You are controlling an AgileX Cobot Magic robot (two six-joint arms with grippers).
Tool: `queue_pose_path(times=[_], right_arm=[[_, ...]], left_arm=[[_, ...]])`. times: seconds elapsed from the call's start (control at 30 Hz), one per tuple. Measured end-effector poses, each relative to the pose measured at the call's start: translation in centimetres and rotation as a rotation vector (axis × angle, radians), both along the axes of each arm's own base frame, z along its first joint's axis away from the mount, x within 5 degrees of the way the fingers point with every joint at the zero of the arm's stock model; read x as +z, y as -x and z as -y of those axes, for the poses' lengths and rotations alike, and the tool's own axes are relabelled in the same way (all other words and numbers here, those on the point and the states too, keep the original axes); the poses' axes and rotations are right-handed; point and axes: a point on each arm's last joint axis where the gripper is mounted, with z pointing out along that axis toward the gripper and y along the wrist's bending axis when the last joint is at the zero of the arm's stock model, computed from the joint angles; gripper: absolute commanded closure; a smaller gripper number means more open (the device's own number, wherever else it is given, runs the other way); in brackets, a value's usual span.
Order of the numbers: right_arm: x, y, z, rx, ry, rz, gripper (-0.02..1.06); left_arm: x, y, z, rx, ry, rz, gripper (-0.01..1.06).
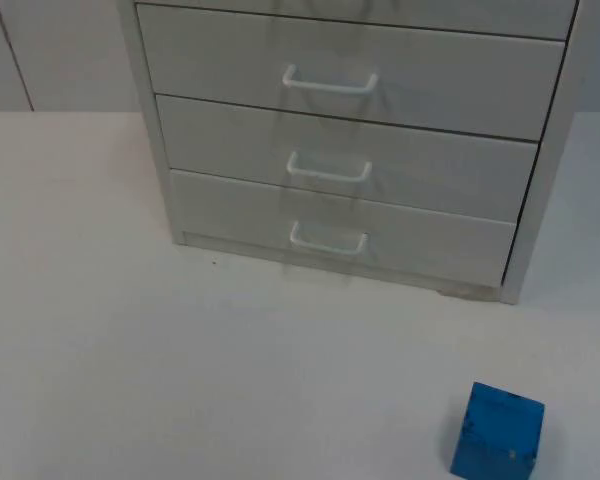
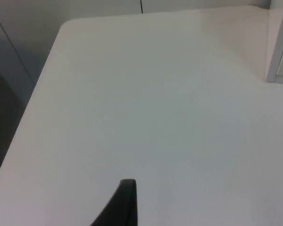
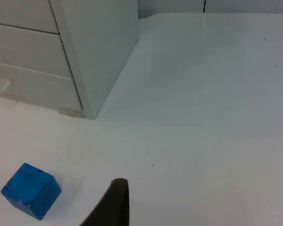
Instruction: Open the drawer with the left hand, place the block into the drawer with the right hand, then close the drawer with the left hand.
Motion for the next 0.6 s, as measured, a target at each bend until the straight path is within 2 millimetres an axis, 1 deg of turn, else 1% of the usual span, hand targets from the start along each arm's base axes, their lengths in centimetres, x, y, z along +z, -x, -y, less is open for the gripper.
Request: queue_pose_path(times=[0.07, 0.17, 0.2, 0.3, 0.33, 0.37, 0.4, 0.47, 0.57, 0.6], right_arm=[[0.2, -0.1, 0.0, 0.000, 0.000, 0.000, -0.01], [1.7, -1.2, -0.1, 0.002, -0.001, 0.003, -0.01], [1.7, -1.2, -0.1, 0.002, -0.001, 0.003, -0.01], [3.1, -3.4, -0.2, 0.002, 0.000, -0.017, -0.01], [3.4, -4.3, -0.3, 0.003, -0.001, -0.032, -0.01], [3.4, -4.3, -0.3, 0.003, -0.001, -0.032, -0.01], [3.6, -5.3, -0.4, 0.004, 0.000, -0.047, -0.01], [3.7, -7.2, -0.5, 0.004, 0.003, -0.085, -0.01], [3.0, -10.1, -0.6, 0.005, 0.008, -0.177, -0.01], [3.0, -10.1, -0.6, 0.005, 0.008, -0.177, -0.01]], left_arm=[[0.2, -0.1, 0.1, -0.004, 0.006, -0.006, 0.00], [1.2, -1.1, 0.2, -0.011, 0.017, -0.045, 0.00], [1.2, -1.1, 0.2, -0.011, 0.017, -0.045, 0.00], [1.7, -2.8, 0.3, -0.016, 0.026, -0.116, 0.00], [1.8, -3.4, 0.3, -0.019, 0.031, -0.141, 0.00], [1.8, -3.4, 0.3, -0.019, 0.031, -0.141, 0.00], [1.9, -4.1, 0.4, -0.022, 0.038, -0.159, 0.00], [2.1, -5.5, 0.4, -0.027, 0.047, -0.184, 0.00], [2.0, -7.5, 0.5, -0.030, 0.055, -0.213, 0.00], [2.0, -7.5, 0.5, -0.030, 0.055, -0.213, 0.00]])
